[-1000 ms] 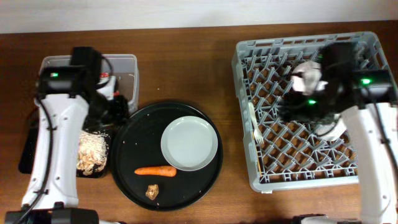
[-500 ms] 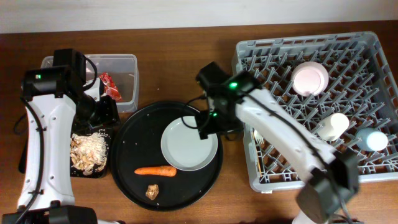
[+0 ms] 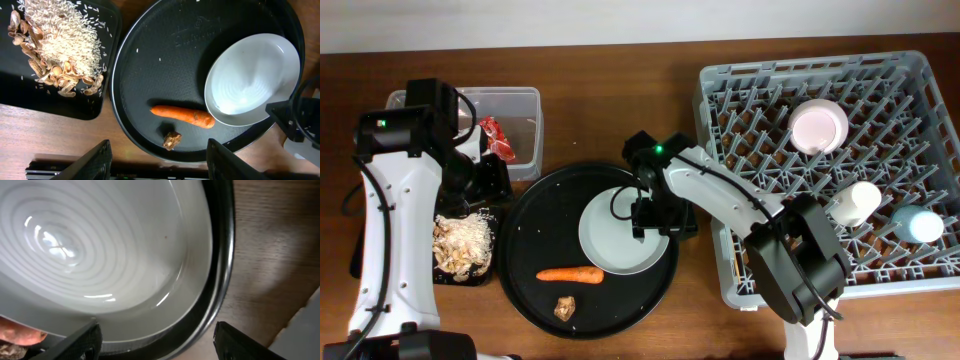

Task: Sort waste into correct bins and load items into the dishwasher rack
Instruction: 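Grasp the white plate from the round tray with the right gripper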

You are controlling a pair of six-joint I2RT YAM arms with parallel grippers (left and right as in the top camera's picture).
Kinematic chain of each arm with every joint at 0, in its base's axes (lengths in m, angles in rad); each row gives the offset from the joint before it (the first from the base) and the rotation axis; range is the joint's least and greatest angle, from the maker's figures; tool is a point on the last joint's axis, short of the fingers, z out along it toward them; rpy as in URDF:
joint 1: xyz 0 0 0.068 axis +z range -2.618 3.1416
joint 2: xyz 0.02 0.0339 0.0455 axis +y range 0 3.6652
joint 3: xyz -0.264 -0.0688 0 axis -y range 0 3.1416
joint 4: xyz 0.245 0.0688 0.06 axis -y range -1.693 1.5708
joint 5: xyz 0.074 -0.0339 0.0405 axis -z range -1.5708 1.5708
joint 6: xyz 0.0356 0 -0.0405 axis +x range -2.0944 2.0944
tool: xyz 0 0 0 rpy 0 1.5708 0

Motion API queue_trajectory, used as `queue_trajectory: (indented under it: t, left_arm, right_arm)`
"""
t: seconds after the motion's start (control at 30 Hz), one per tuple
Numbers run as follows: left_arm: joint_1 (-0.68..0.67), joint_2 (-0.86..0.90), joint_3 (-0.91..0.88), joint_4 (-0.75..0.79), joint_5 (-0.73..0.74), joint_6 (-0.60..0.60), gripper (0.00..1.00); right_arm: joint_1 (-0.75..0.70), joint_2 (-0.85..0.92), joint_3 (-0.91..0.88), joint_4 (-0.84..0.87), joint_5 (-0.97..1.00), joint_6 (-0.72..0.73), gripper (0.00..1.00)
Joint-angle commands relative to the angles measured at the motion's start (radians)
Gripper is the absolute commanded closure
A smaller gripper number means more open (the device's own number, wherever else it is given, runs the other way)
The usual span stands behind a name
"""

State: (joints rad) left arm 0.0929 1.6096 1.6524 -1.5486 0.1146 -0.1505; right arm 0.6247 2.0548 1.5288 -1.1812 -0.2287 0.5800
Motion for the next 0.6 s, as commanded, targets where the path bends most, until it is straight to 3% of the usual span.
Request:
queue_trajectory:
  t: [0.0,0.2,0.3,0.33,0.47,0.57]
  left_arm:
    - [0.005,-0.015,0.015,-0.002,-0.007,0.01,0.4]
    - [0.005,-0.015,0.015,-0.002,-0.007,0.01,0.4]
    - [0.005,-0.015,0.015,-0.003,-0.007,0.01,0.4]
    - [0.005,-0.015,0.015,-0.004,-0.007,0.01,0.4]
    - [0.005,-0.015,0.015,-0.01,-0.007,0.01,0.4]
    - [0.005,-0.015,0.015,-0.013,-0.007,0.01,0.4]
  right_arm:
    - [0.005,0.011,-0.052,0.049,-0.023,0.024,0.25]
    - [0.038,0.011,-0.125,0.182,-0.034,0.023,0.25]
    - [0.056,0.011,-0.126,0.207,-0.032,0.024,0.3]
    - [0.058,0.011,-0.126,0.214,-0.03,0.024,0.34]
    - [0.05,0.011,-0.126,0.221,-0.002,0.055,0.7]
    - [0.031,0.011,-0.126,0.225,0.008,0.057,0.89]
